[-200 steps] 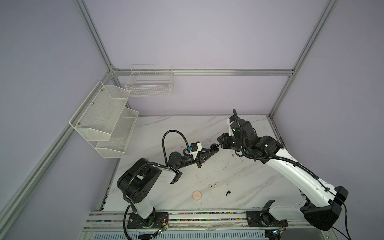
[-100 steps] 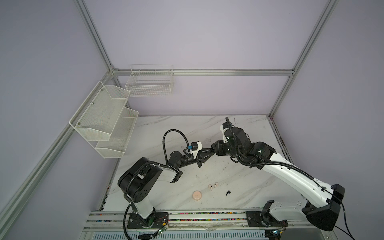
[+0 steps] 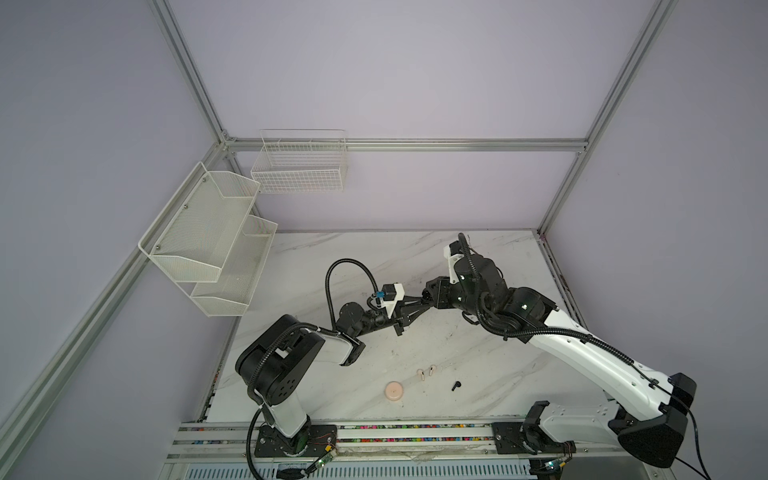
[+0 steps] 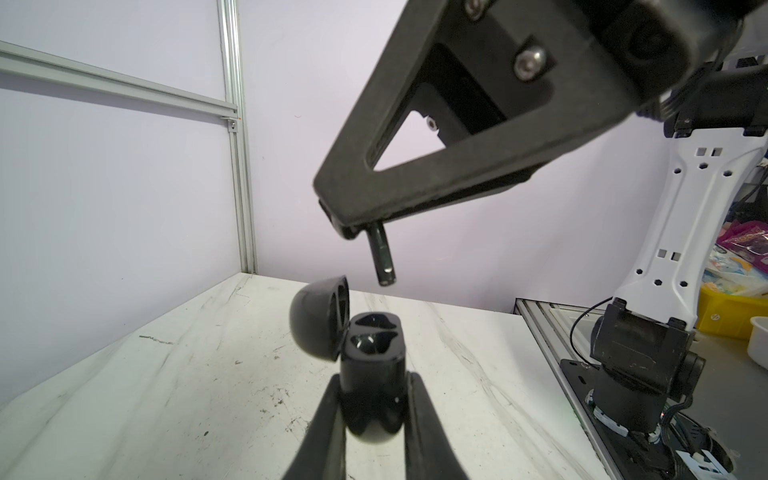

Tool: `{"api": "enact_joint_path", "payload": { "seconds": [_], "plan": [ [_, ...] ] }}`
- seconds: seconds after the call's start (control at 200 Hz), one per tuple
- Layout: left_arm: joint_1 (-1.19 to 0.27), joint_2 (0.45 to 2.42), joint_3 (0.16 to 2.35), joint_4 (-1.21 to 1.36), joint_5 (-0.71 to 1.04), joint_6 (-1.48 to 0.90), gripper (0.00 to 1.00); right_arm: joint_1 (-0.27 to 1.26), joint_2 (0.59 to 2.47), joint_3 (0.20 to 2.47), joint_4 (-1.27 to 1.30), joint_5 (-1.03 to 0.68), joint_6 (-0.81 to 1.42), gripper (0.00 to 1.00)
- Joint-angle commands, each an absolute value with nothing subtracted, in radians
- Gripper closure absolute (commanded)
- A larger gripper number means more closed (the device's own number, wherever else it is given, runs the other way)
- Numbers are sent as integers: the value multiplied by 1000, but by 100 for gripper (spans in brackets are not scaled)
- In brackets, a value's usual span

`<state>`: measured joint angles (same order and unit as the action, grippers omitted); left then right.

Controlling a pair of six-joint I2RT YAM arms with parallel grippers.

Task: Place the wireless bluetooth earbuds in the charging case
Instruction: 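Lower the black earbud into the case held by the left gripper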

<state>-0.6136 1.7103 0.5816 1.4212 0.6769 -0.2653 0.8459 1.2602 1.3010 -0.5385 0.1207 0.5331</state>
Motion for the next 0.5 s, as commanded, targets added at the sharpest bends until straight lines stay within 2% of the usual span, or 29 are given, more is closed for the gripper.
{"api": "enact_joint_path", "payload": {
  "seconds": [0.0,0.49],
  "plan": [
    [-612,1683,653,1502,678,-294,100,856,1232,1277,-491,148,531,85],
    [-611,1674,671,1502,686,-326,100,902,1214,1232,-450,224,535,86]
  ]
}}
